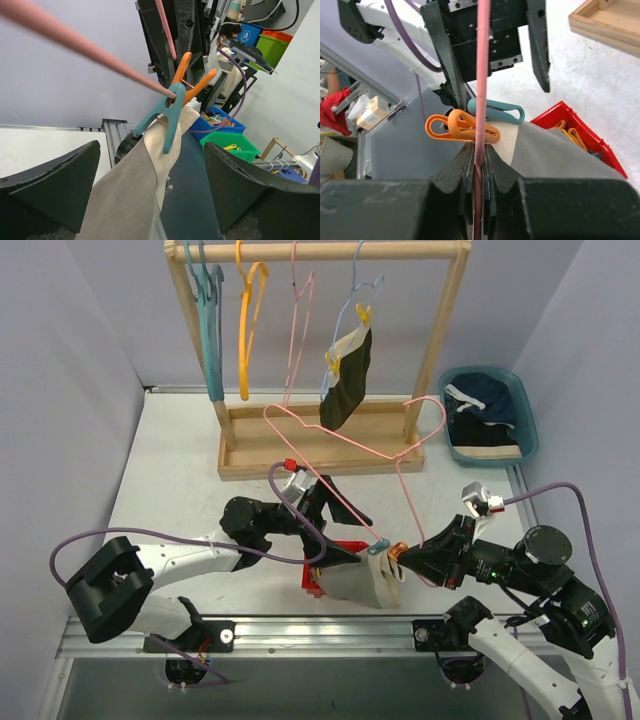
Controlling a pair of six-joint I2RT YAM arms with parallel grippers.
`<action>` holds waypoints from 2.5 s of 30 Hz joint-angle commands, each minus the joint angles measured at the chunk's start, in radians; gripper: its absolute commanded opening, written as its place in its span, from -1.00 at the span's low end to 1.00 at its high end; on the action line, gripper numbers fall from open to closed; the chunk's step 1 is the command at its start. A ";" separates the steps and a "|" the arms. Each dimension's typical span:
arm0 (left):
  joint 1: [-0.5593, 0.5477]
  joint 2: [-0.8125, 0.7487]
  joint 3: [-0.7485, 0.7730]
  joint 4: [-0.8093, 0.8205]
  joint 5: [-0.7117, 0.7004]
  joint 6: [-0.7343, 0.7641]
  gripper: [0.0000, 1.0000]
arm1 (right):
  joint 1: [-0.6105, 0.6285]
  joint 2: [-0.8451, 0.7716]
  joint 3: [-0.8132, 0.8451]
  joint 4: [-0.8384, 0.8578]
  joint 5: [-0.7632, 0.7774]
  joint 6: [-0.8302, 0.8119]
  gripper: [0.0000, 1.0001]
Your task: Remove the underwear clipped to the hanger
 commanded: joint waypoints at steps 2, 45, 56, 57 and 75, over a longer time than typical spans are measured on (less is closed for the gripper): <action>0.024 -0.026 -0.013 0.282 0.019 -0.007 0.87 | 0.007 -0.020 0.040 0.049 0.094 0.000 -1.00; 0.030 -0.116 0.187 0.273 0.019 -0.007 0.87 | 0.011 0.057 -0.214 0.985 -0.237 0.454 -1.00; 0.047 -0.087 0.233 0.274 0.019 -0.007 0.87 | 0.010 0.075 -0.254 1.102 -0.275 0.546 -1.00; 0.044 -0.085 0.241 0.276 0.019 -0.007 0.87 | 0.010 0.075 -0.257 1.097 -0.277 0.543 -1.00; -0.012 -0.053 0.259 0.271 0.019 -0.007 0.87 | 0.010 0.097 -0.239 1.059 -0.254 0.512 -1.00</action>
